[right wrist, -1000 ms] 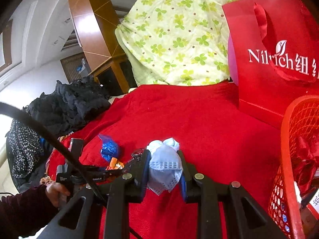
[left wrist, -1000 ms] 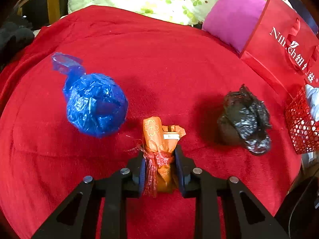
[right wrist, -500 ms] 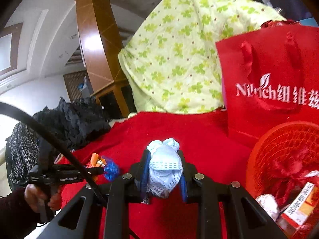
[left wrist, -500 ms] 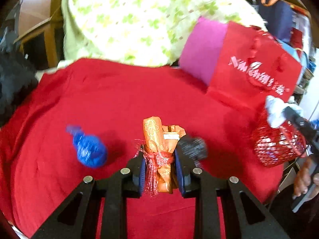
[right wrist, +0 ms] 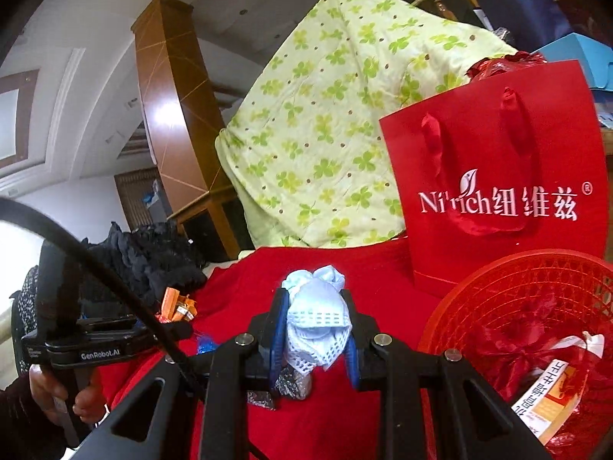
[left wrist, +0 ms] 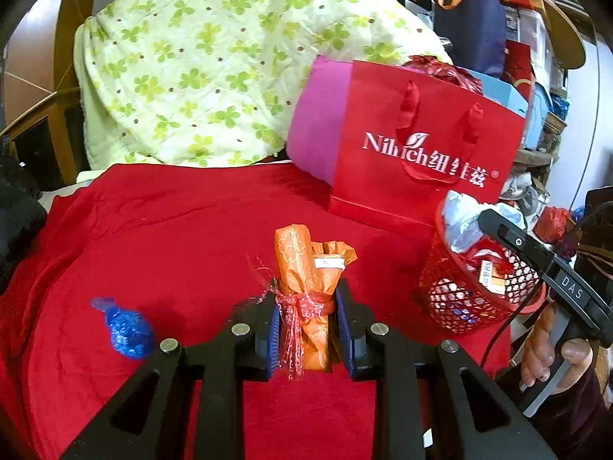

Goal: Collect trash
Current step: 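Carry the orange bag and white mask over the basket and open both tools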

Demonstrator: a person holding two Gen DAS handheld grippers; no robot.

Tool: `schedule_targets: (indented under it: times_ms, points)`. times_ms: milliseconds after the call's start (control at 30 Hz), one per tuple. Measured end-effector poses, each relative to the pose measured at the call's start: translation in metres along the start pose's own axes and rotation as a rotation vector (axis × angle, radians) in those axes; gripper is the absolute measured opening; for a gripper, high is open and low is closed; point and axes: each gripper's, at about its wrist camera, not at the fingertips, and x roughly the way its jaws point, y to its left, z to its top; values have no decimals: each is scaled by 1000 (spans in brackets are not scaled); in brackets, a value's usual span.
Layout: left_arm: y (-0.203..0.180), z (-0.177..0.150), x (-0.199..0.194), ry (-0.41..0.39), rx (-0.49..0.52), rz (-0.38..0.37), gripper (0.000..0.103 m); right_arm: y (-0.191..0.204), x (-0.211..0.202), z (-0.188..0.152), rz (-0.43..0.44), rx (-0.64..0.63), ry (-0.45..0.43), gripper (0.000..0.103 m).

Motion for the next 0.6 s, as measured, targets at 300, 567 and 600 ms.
schedule_targets:
  times_ms: [300,567,600]
  points:
    - [-33,9,8,2,43,-34,27,-9,-14,6,-3,26,-43,27]
    - [-55,13,14,5,72,-29,27,-18,-23,7,-20,43,-57,27]
    - [-58,14,15,3,81,-21,27,-19,-24,8,-24,44,-61,27]
